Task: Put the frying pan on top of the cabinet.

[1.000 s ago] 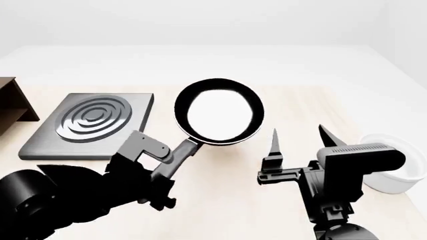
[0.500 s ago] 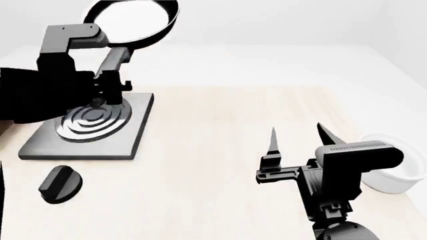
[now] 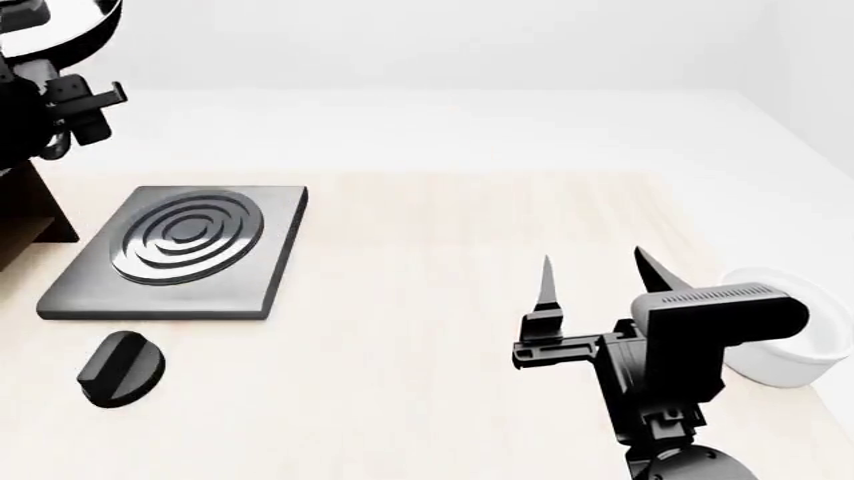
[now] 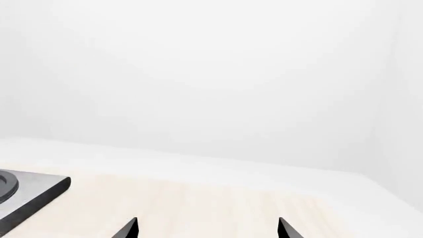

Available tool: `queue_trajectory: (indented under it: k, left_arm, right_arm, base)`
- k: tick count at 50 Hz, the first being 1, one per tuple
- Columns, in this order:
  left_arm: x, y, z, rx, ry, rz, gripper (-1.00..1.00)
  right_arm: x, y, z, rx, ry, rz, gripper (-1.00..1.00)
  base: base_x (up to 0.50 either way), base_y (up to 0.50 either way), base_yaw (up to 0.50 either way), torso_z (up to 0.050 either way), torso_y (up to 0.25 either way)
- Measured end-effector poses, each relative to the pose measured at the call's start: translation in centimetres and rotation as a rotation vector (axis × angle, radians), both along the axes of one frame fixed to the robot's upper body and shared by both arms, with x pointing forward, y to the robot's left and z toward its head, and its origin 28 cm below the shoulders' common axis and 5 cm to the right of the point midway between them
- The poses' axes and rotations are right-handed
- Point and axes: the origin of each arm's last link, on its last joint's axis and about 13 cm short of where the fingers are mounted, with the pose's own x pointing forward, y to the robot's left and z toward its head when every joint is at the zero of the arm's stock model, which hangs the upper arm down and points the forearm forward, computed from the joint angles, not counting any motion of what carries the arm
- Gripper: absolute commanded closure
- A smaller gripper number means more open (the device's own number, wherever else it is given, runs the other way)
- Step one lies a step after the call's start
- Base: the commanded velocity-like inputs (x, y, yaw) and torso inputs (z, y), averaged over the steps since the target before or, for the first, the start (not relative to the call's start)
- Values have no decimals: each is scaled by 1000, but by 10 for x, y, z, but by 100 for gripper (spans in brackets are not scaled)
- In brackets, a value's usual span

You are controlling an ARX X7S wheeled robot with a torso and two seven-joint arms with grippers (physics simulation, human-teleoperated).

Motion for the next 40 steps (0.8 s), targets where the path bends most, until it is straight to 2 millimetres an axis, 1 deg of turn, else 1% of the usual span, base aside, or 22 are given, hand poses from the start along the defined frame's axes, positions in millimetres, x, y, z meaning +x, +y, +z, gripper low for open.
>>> queue_trajectory:
  k: [10, 19, 26, 40]
  left_arm:
    - [-2, 18, 4, -27, -3, 244, 100]
    - [-4, 30, 5, -43, -11, 400, 100]
    - [-6, 36, 6, -45, -24, 449, 100]
    - [-6, 40, 6, -69, -52, 467, 100]
  right_arm:
    - [0, 0, 0, 1, 0, 0, -100]
    - [-1, -1, 0, 1, 0, -1, -100]
    - [-1, -1, 0, 1, 0, -2, -100]
    - [-2, -1, -1, 2, 1, -2, -100]
  base:
    - [0, 0, 0, 0, 1]
    - [0, 0, 0, 0, 1]
    - [0, 0, 0, 1, 1]
    - [0, 0, -1, 0, 1]
